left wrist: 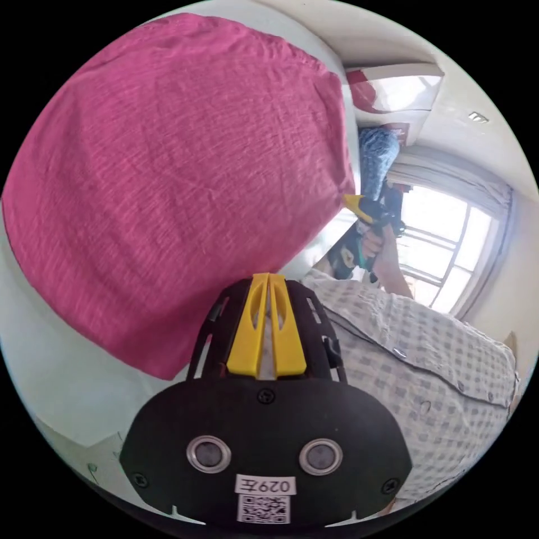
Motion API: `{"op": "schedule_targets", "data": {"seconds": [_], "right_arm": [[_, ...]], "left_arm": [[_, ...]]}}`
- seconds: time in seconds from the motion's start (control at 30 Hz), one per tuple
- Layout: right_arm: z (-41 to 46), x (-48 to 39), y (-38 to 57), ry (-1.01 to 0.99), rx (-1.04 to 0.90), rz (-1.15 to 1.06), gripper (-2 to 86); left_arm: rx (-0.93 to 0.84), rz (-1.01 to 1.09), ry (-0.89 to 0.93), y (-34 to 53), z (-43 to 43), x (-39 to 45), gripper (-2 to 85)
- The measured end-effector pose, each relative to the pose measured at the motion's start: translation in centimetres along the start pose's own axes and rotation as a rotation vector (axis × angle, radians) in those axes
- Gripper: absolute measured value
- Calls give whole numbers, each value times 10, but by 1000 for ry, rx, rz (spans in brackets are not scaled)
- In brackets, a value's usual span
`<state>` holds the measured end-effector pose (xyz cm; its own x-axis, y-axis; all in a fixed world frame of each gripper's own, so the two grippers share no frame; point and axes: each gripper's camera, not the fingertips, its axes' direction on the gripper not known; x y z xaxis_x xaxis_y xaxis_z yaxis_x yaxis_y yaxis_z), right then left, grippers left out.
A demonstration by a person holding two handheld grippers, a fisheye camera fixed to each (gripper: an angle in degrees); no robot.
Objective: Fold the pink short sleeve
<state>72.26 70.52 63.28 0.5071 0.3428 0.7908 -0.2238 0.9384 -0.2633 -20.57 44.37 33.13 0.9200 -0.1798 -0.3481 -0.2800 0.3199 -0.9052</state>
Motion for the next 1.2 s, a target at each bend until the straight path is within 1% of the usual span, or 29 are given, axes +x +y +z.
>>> {"op": "schedule_targets", "data": {"seconds": [0.07,0.1,0.17,0.2,0.23,0.27,0.33,0.37,0.4,0.47,0.5,0.53,0.6,0.63,0.7,0.77,0.83,0.9,0.97,1.03,1.1,1.17,1.2], "right_arm": [[-20,14,7,-40,33,-34,-4],[-36,25,13,-58,84,15,-4],[-59,33,25,-47,182,77,-4],[-69,30,32,-18,230,84,-4],[-75,23,33,-48,244,20,-4],[-76,19,32,-81,236,-13,-4],[-65,9,18,-185,177,-81,-4],[-60,7,14,-194,166,-92,-4],[-50,4,4,-204,147,-102,-4],[-33,3,-11,-209,114,-94,-4],[-21,5,-19,-210,81,-67,-4],[-9,11,-23,-161,41,13,-4],[-5,9,-22,-173,54,5,-4],[-1,4,-19,-127,43,11,-4],[6,-11,-11,-63,8,-68,-4],[12,-24,4,-51,-20,-144,-4],[15,-30,31,-97,17,-168,-4],[17,-27,52,-143,69,-151,-4],[21,-20,71,-158,118,-113,-4],[32,-8,89,-80,137,-30,-4],[47,-3,96,5,106,15,-4],[57,-12,105,-26,117,-23,-4],[64,-26,112,-12,142,-82,-4]], "left_arm": [[44,-41,53,20,-5,-12,-10],[74,-75,81,36,-10,-22,-10],[144,-140,79,65,-22,-33,-10],[206,-180,52,87,-34,-37,-10],[285,-195,52,109,-48,-38,-10],[327,-200,64,119,-55,-39,-10],[461,-225,135,147,-77,-48,-10],[475,-230,145,150,-80,-51,-10],[484,-242,151,152,-83,-56,-10],[448,-261,134,149,-81,-62,-10],[397,-290,99,147,-77,-66,-10],[355,-263,81,146,-74,-66,-10],[335,-270,93,152,-77,-70,-10],[337,-279,65,161,-82,-67,-10],[372,-279,-9,178,-90,-56,-10],[399,-264,-10,196,-93,-47,-10],[407,-256,66,215,-85,-44,-10],[424,-266,103,230,-77,-41,-10],[415,-316,60,244,-67,-42,-10],[350,-376,-35,255,-52,-50,-10],[363,-372,31,266,-51,-55,-10],[399,-357,35,281,-60,-51,-10],[422,-355,20,291,-67,-48,-10]]}}
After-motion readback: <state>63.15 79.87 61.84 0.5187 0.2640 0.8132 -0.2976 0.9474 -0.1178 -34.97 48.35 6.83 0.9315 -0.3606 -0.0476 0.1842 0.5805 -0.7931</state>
